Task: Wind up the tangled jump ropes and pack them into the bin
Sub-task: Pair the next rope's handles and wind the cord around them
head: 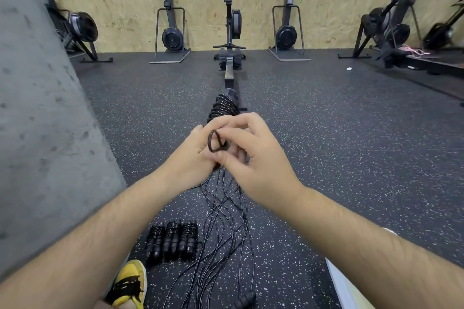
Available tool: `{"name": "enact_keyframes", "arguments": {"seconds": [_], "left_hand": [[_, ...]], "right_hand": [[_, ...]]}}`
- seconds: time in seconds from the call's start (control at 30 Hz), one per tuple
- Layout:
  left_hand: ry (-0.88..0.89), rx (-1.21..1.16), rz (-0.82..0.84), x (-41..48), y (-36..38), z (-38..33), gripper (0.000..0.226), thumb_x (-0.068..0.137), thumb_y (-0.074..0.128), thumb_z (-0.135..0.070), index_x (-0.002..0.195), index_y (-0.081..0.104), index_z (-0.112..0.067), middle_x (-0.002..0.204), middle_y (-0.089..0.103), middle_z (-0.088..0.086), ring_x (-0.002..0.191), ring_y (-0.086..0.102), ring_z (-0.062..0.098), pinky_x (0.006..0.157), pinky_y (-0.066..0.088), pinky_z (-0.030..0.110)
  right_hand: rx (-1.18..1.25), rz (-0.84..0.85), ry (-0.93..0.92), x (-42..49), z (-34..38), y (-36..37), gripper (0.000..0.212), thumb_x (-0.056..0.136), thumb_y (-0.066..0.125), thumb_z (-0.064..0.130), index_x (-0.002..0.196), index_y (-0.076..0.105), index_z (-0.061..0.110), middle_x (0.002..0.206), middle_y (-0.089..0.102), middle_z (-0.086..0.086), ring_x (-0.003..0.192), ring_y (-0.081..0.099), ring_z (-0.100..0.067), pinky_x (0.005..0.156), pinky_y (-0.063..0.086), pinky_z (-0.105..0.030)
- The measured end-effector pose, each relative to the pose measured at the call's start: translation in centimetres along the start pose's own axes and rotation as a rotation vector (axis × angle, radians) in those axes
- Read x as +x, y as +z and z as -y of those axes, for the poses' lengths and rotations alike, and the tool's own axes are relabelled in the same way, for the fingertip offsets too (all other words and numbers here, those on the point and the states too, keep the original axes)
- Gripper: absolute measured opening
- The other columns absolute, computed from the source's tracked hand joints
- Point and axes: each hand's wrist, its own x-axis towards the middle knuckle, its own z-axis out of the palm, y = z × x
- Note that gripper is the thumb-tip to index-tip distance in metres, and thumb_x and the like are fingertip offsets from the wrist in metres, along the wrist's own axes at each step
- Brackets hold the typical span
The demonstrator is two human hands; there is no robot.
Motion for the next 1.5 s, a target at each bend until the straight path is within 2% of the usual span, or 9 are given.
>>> {"name": "enact_keyframes", "arguments": {"seconds": [0.1, 0.2, 0.4, 0.53, 0.67, 0.87, 1.0, 1.17, 1.5], "left_hand": [[-0.060, -0.111, -0.041, 0.4, 0.1, -0.1, 0.029, 0.109, 0.038, -0.014, 0.128, 0.060, -0.020, 0.110, 0.069, -0.001, 0.094, 0.066, 0.018, 0.067, 0.055, 0.029], [-0.148, -0.309, -0.075, 0.5, 0.3, -0.2, 0.034, 0.108, 0.039, -0.033, 0.137, 0.053, -0.023, 0.116, 0.069, 0.013, 0.079, 0.066, 0.035, 0.049, 0.049, 0.035], [-0.088, -0.645, -0.206, 0.2, 0.1, -1.5, 0.031, 0.108, 0.031, -0.044, 0.126, 0.052, -0.030, 0.093, 0.063, 0.017, 0.065, 0.058, 0.028, 0.051, 0.043, 0.031], [-0.054, -0.707, -0.218, 0.2, 0.1, -2.1, 0.033, 0.103, 0.034, -0.048, 0.124, 0.053, -0.031, 0.103, 0.061, 0.019, 0.068, 0.057, 0.029, 0.053, 0.042, 0.034], [-0.034, -0.722, -0.210, 0.1, 0.2, -2.5, 0.033, 0.103, 0.033, -0.047, 0.124, 0.053, -0.030, 0.106, 0.059, 0.020, 0.068, 0.057, 0.029, 0.053, 0.042, 0.035], [-0.034, -0.735, -0.197, 0.1, 0.1, -2.8, 0.030, 0.107, 0.031, -0.045, 0.124, 0.052, -0.032, 0.098, 0.061, 0.017, 0.067, 0.058, 0.030, 0.054, 0.043, 0.035], [-0.032, -0.701, -0.185, 0.0, 0.1, -2.9, 0.029, 0.103, 0.035, -0.045, 0.121, 0.054, -0.033, 0.095, 0.061, 0.014, 0.066, 0.057, 0.027, 0.052, 0.043, 0.033], [-0.025, -0.692, -0.156, 0.0, 0.2, -2.8, 0.030, 0.101, 0.037, -0.046, 0.122, 0.055, -0.035, 0.106, 0.055, 0.031, 0.071, 0.056, 0.029, 0.052, 0.046, 0.035], [-0.012, -0.718, -0.145, -0.3, 0.0, -2.7, 0.031, 0.103, 0.034, -0.046, 0.125, 0.053, -0.035, 0.106, 0.057, 0.021, 0.071, 0.057, 0.028, 0.056, 0.045, 0.036]], "right_hand": [[0.141, 0.004, 0.028, 0.6, 0.5, -0.8, 0.027, 0.086, 0.075, 0.009, 0.111, 0.071, 0.017, 0.100, 0.064, 0.012, 0.071, 0.054, -0.015, 0.066, 0.049, -0.032], [0.246, -0.013, 0.069, 1.0, 1.3, -1.7, 0.040, 0.082, 0.078, 0.005, 0.115, 0.070, 0.026, 0.087, 0.067, -0.005, 0.071, 0.056, -0.028, 0.069, 0.051, -0.038], [0.145, -0.051, 0.128, 1.6, 0.8, -3.2, 0.028, 0.075, 0.084, 0.006, 0.102, 0.079, 0.013, 0.079, 0.068, -0.001, 0.065, 0.056, -0.014, 0.064, 0.047, -0.022], [-0.021, -0.014, 0.158, 1.6, -0.1, -3.1, 0.007, 0.077, 0.082, 0.022, 0.080, 0.076, 0.021, 0.069, 0.063, -0.002, 0.067, 0.064, -0.016, 0.065, 0.051, -0.037], [-0.208, 0.032, 0.144, 1.6, -0.4, -3.1, 0.005, 0.081, 0.081, 0.021, 0.079, 0.078, 0.018, 0.065, 0.055, 0.005, 0.064, 0.053, -0.010, 0.059, 0.035, -0.017], [-0.233, 0.028, 0.177, 1.6, -0.4, -3.6, 0.004, 0.082, 0.080, 0.013, 0.080, 0.078, 0.010, 0.066, 0.056, 0.004, 0.064, 0.056, 0.002, 0.059, 0.036, -0.009], [-0.190, 0.044, 0.146, 1.4, -0.5, -3.1, 0.006, 0.084, 0.077, 0.011, 0.078, 0.076, 0.011, 0.067, 0.056, 0.002, 0.070, 0.066, -0.010, 0.067, 0.055, -0.036], [-0.105, -0.020, 0.197, 1.5, -0.4, -2.7, 0.009, 0.074, 0.086, 0.016, 0.077, 0.078, 0.017, 0.063, 0.056, 0.011, 0.061, 0.051, -0.005, 0.061, 0.039, -0.021], [0.234, -0.047, 0.386, 1.0, 0.1, -1.7, 0.022, 0.074, 0.085, 0.007, 0.070, 0.074, 0.025, 0.066, 0.058, 0.015, 0.058, 0.050, -0.005, 0.060, 0.040, -0.018]]}}
